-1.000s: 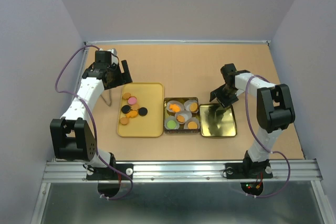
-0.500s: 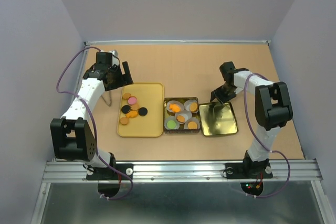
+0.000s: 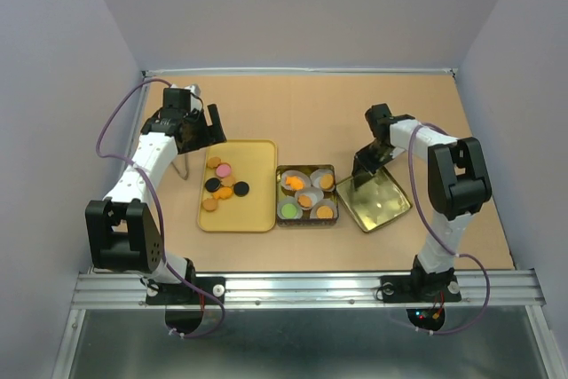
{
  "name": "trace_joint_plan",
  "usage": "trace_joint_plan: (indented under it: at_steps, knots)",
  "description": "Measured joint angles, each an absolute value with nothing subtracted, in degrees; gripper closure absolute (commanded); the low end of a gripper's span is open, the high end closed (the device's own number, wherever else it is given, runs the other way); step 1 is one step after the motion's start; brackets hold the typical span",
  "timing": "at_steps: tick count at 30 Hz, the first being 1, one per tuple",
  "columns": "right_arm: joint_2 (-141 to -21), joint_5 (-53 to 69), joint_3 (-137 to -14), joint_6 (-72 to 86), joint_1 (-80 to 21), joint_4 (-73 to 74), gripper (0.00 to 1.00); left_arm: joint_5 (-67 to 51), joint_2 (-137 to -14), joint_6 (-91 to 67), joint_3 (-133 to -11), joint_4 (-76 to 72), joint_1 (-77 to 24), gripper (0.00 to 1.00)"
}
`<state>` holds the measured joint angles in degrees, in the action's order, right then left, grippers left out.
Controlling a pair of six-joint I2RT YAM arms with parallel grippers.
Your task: Pack the cookies
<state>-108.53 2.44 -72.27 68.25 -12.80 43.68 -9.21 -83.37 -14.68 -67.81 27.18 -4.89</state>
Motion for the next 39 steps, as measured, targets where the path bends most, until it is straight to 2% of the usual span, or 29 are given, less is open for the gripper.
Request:
trace_joint_plan:
  at_steps: [2, 15, 25, 34, 39]
  knots:
    - [-108.53, 2.7, -72.29, 67.9, -13.17, 43.68, 0.99, -9.21, -83.33, -14.68, -67.37, 26.76, -4.93, 0.08]
    - [-108.22, -1.32, -78.46, 61.06, -13.58, 47.62, 1.0, -9.21, -83.24, -14.66, -66.81, 26.92, -5.28, 0.08]
    - [-95.22, -1.98, -88.18, 53.84, -13.58, 51.66, 1.0, -13.58, -79.92, -15.88, -66.81, 26.41, -5.3, 0.08]
    - [-78.76, 15.2, -90.21, 54.46, -13.58, 46.89, 1.0, -27.4, -74.76, -26.52, -64.14, 16.1, -9.39, 0.08]
    - [-71.26, 27.4, -89.14, 61.06, -13.58, 35.77, 0.99, -31.75, -70.41, -38.65, -57.93, 3.42, -15.94, 0.08]
